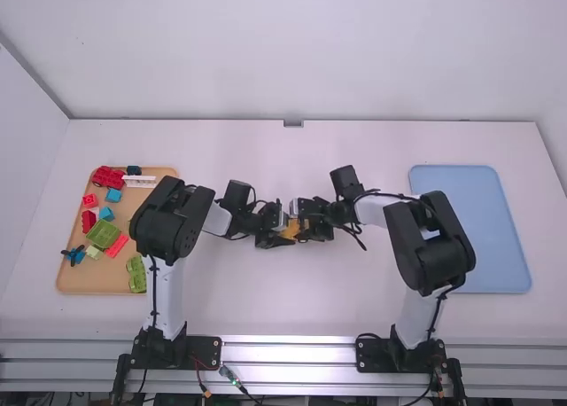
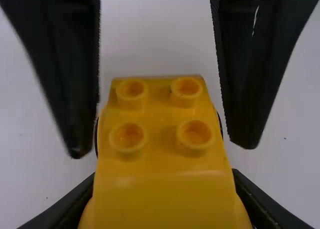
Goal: Assemble lego blocks to make yellow taxi
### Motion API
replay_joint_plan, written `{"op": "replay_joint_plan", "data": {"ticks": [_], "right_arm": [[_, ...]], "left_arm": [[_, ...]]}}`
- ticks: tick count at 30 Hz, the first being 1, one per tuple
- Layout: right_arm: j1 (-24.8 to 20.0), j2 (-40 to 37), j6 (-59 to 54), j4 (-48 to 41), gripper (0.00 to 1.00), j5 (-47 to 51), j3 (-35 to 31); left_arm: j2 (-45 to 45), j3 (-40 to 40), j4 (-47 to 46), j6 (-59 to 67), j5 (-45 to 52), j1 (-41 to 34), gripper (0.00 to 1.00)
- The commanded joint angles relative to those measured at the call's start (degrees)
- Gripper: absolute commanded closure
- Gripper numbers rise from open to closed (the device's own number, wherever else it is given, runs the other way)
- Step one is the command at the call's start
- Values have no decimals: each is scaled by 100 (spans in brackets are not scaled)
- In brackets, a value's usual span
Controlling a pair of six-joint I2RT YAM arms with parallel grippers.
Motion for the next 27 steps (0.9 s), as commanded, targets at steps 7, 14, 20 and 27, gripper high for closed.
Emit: {"op": "replay_joint_plan", "data": {"ticks": [7, 14, 20, 27], "right_arm": [[-479, -254, -46, 28, 20, -1147, -59], [-949, -249, -186, -415, 1, -1150, -68], [-1093, -249, -260, 13, 1, -1167, -490], [-673, -249, 839, 1508, 1, -472, -1134]], "left_arm": [[107, 15, -140, -103, -350, -20, 69], [105, 24, -160, -105, -396, -17, 1], [-96, 184, -885, -101, -643, -11, 1], [-809, 732, -2898, 595, -1126, 74, 1]]}}
